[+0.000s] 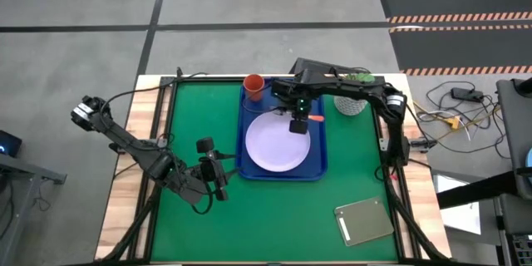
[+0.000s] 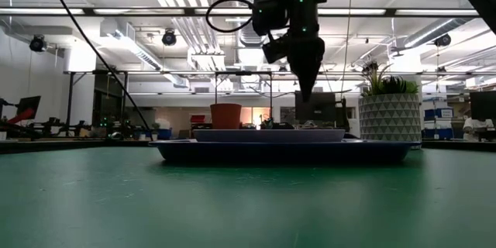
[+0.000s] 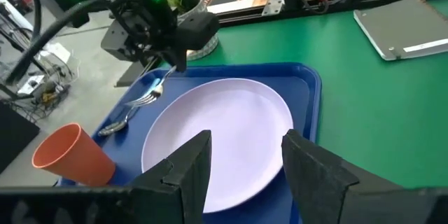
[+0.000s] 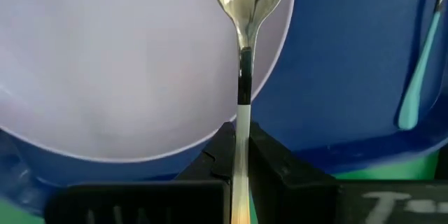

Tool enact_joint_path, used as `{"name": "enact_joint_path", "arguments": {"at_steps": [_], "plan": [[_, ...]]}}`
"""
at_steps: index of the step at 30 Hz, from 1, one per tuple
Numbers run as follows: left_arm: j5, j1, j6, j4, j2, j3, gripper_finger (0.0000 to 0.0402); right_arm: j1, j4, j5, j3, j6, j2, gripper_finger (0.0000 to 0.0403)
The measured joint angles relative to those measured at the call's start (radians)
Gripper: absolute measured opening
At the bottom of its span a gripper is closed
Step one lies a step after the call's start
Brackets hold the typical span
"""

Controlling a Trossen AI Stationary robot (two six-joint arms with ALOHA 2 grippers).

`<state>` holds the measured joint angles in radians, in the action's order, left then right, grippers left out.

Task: Pick and place plate/cup/fork/spoon on tray
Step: Put the orange fork on the blue tray to the left of the blue spoon

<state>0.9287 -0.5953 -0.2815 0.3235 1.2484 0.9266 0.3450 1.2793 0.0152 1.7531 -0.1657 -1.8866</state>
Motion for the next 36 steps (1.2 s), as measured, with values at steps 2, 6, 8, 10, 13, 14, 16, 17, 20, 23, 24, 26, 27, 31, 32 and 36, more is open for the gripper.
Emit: {"name": "enact_joint_path", "arguments": {"at_steps": [2,6,8,10,13,14,16,17,20,23,24,26,27,31,32,36], "plan": [[0.000,0.000,-0.004,-0.001,0.000,-0.001,0.0155,-0.004,0.020,0.001,0.000,0.010,0.000,0.0013],[0.000,0.000,-0.028,-0.001,0.000,-0.001,0.0155,-0.018,0.058,0.000,0.000,0.010,0.000,0.0013],[0.000,0.000,-0.031,-0.001,0.000,-0.001,0.0155,-0.026,0.072,0.000,0.000,0.017,0.000,0.0013],[0.000,0.000,-0.052,-0.001,0.003,-0.001,0.0155,-0.040,0.081,0.004,0.000,0.025,0.002,0.0013],[0.000,0.000,-0.081,-0.001,0.017,-0.002,0.0155,-0.074,0.078,0.005,0.000,0.040,0.011,0.0013],[0.000,0.000,-0.089,-0.001,0.024,-0.002,0.0155,-0.091,0.078,0.008,0.000,0.046,0.014,0.0013],[0.000,0.000,-0.106,-0.001,0.044,-0.002,0.0155,-0.130,0.073,0.037,-0.001,0.073,0.021,0.0013],[0.000,0.000,-0.107,-0.002,0.056,-0.002,0.0155,-0.152,0.070,0.067,-0.002,0.087,0.026,0.0013],[0.001,0.000,-0.106,-0.024,0.094,-0.003,0.0155,-0.232,0.058,0.212,-0.002,0.128,0.034,0.0013],[0.021,0.000,-0.106,-0.032,0.126,-0.003,0.0155,-0.299,0.053,0.313,-0.004,0.140,0.033,0.0013],[0.031,0.000,-0.106,-0.032,0.135,-0.003,0.0155,-0.313,0.048,0.316,-0.004,0.135,0.031,0.0013],[0.049,0.000,-0.106,-0.032,0.148,-0.003,0.0155,-0.332,0.033,0.321,-0.004,0.133,0.027,0.0013],[0.050,0.000,-0.106,-0.032,0.151,-0.003,0.0155,-0.338,0.027,0.322,-0.005,0.129,0.026,0.0013],[0.056,0.000,-0.101,-0.026,0.150,-0.003,0.0155,-0.340,0.021,0.321,-0.006,0.080,0.026,0.0013],[0.059,0.000,-0.095,-0.024,0.147,-0.003,0.0155,-0.332,0.021,0.311,-0.006,0.066,0.026,0.0013],[0.112,0.000,-0.031,-0.023,0.131,-0.003,0.0155,-0.269,0.023,0.179,-0.006,-0.014,0.026,0.0013]]}}
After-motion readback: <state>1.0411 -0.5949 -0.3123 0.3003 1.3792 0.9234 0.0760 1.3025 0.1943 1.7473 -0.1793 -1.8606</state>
